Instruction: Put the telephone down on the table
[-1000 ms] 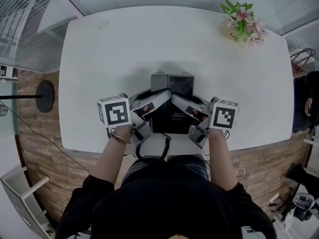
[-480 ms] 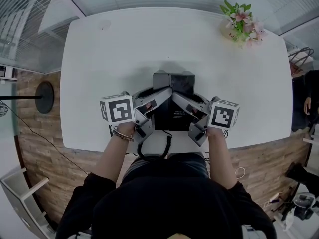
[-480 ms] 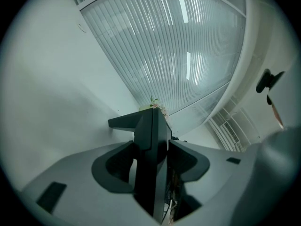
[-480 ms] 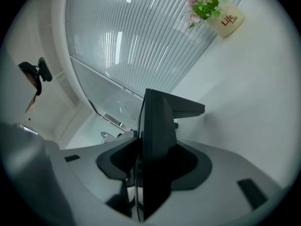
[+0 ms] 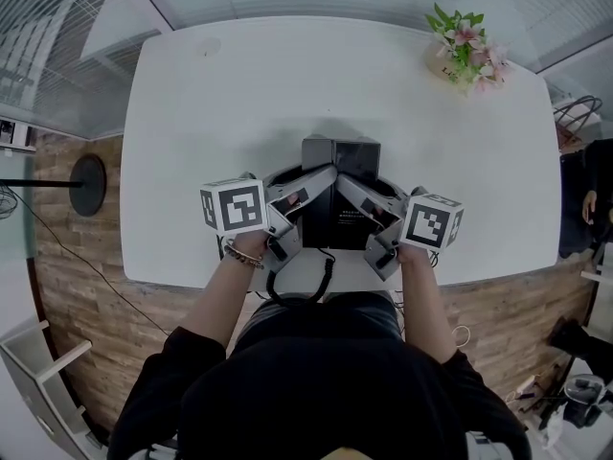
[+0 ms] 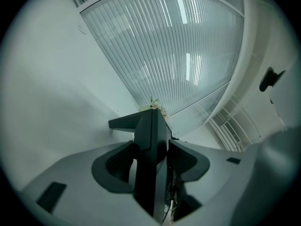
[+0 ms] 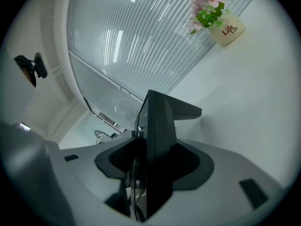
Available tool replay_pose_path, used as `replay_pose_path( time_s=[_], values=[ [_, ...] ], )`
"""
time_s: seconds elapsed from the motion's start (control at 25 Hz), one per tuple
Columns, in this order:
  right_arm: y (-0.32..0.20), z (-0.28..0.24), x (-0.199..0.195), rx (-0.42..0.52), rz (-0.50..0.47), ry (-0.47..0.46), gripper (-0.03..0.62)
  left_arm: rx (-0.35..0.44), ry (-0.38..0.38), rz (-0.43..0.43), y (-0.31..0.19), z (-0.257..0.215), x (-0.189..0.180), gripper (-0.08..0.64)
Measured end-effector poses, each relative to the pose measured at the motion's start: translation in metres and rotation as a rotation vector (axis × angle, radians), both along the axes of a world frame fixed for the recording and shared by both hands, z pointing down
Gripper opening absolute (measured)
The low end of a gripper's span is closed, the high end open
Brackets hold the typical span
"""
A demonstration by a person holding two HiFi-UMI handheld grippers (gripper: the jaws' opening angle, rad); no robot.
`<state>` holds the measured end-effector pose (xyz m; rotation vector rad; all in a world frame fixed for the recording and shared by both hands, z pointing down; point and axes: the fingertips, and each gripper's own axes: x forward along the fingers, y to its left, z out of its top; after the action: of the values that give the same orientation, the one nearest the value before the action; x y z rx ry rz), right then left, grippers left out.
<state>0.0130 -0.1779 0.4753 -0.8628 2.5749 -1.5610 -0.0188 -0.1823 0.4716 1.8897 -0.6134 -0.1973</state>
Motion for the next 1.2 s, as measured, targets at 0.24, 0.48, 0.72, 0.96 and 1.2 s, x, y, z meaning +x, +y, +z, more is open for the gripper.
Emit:
replay_pose_path(
  time_s=[0.24,0.48,0.72,0.96,1.2],
  values=[
    [-0.001,0.003,0.009,0.029,0.027,0.091,0.269,0.002,-0.01,-0.003,0.002,-0.002,0.003,0.228],
    [-0.002,0.003,0.01,0.027,0.037,0.099,0.278,0.012,-0.049,-0.005,0.001,-0.001,0.003,0.218],
    [-0.001,0.003,0.011,0.027,0.048,0.112,0.275,0.041,-0.103,-0.021,-0.001,0.0,0.0,0.224],
    [-0.001,0.003,0.011,0.03,0.041,0.126,0.278,0.092,-0.179,-0.013,-0.001,-0.002,-0.003,0.229],
    [0.0,0.005,0.012,0.037,0.042,0.163,0.284,0.133,-0.248,0.002,0.001,-0.001,-0.006,0.236]
  ],
)
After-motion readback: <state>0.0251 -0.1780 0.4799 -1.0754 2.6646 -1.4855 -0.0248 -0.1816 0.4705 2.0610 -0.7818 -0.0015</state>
